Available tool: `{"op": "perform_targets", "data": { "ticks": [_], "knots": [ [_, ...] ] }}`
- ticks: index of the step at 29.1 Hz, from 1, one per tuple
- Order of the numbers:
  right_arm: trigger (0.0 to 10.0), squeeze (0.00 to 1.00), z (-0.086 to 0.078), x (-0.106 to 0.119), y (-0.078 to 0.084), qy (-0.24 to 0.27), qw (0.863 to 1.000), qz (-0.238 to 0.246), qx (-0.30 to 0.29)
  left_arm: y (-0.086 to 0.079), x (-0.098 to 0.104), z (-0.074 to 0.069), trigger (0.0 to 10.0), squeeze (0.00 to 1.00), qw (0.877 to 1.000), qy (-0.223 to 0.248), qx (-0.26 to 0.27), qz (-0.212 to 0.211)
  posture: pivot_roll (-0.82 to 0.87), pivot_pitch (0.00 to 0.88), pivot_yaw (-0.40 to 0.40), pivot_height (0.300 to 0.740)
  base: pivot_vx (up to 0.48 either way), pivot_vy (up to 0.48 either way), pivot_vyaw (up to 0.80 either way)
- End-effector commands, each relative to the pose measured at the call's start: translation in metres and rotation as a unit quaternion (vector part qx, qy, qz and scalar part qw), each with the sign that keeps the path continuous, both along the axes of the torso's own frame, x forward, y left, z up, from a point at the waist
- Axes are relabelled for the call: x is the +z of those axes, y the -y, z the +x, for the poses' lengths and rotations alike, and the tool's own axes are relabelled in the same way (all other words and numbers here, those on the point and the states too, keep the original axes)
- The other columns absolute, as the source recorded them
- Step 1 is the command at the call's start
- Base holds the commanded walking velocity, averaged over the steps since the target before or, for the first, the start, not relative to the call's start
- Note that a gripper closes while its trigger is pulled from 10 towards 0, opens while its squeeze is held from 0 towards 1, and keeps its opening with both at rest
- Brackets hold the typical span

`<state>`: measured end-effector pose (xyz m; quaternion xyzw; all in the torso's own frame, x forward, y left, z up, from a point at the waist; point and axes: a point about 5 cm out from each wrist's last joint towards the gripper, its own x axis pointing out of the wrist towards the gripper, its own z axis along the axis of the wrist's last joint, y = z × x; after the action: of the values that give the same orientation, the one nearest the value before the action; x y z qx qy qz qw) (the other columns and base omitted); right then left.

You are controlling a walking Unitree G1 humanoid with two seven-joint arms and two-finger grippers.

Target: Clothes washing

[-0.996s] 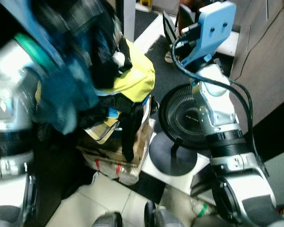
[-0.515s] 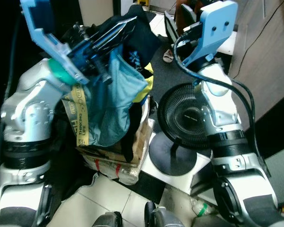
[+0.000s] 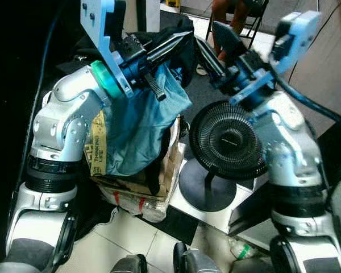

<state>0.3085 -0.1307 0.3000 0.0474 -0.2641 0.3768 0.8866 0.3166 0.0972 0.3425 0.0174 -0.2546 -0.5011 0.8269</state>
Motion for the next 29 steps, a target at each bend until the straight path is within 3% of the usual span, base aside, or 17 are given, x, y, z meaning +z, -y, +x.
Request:
{"op": "perform_targets", "data": {
  "ticks": [1,3,6,12,14,15,17,25,29],
  "knots": [
    [10.0,1.0,-0.005,-0.004,0.001,-0.005,1.0,-0.015,0.014,0.006,0.002,-0.001,10.0,0.0,1.0,0.007,-0.011,0.001,0.01,0.109,0.047,0.74,0.0,0.0,0.0],
    [10.0,1.0,-0.005,-0.004,0.001,-0.005,1.0,-0.015,0.014,0.006,0.002,-0.001,10.0,0.0,1.0,0.007,-0.011,0.001,0.01,0.109,0.047,0.74,0.0,0.0,0.0],
    [10.0,1.0,-0.007,-0.027,0.009,-0.026,0.996,-0.088,-0.009,0.009,0.001,0.001,10.0,0.0,1.0,0.009,-0.013,0.003,0.0,0.111,0.052,0.74,0.0,0.0,0.0],
    [10.0,1.0,-0.006,-0.044,0.011,-0.073,0.992,-0.105,0.006,0.009,0.002,0.003,10.0,0.0,1.0,0.008,-0.008,0.003,0.01,0.11,0.057,0.74,0.0,0.0,0.0],
    [10.0,1.0,-0.002,-0.046,-0.01,-0.083,0.991,-0.091,0.05,0.008,0.002,0.003,10.0,0.0,1.0,0.008,-0.004,0.002,0.01,0.107,0.057,0.74,0.0,0.0,0.0],
    [10.0,1.0,-0.002,-0.046,-0.01,-0.083,0.991,-0.091,0.05,0.008,0.002,0.003,10.0,0.0,1.0,0.008,-0.004,0.002,0.01,0.107,0.057,0.74,0.0,0.0,0.0],
    [10.0,1.0,-0.002,-0.047,-0.027,-0.087,0.988,-0.087,0.09,0.007,0.003,0.003,10.0,0.0,1.0,0.009,-0.001,0.002,0.03,0.102,0.053,0.74,0.0,0.0,0.0],
    [10.0,1.0,0.004,-0.055,-0.058,-0.103,0.977,-0.084,0.164,0.004,0.006,0.002,10.0,0.0,1.0,0.015,0.007,-0.005,0.04,0.09,0.037,0.74,0.0,0.0,0.0],
    [10.0,1.0,0.005,-0.057,-0.065,-0.095,0.977,-0.102,0.162,0.003,0.006,0.001,10.0,0.0,1.0,0.016,0.009,-0.006,0.05,0.087,0.034,0.74,0.0,0.0,0.0]
  ]
}}
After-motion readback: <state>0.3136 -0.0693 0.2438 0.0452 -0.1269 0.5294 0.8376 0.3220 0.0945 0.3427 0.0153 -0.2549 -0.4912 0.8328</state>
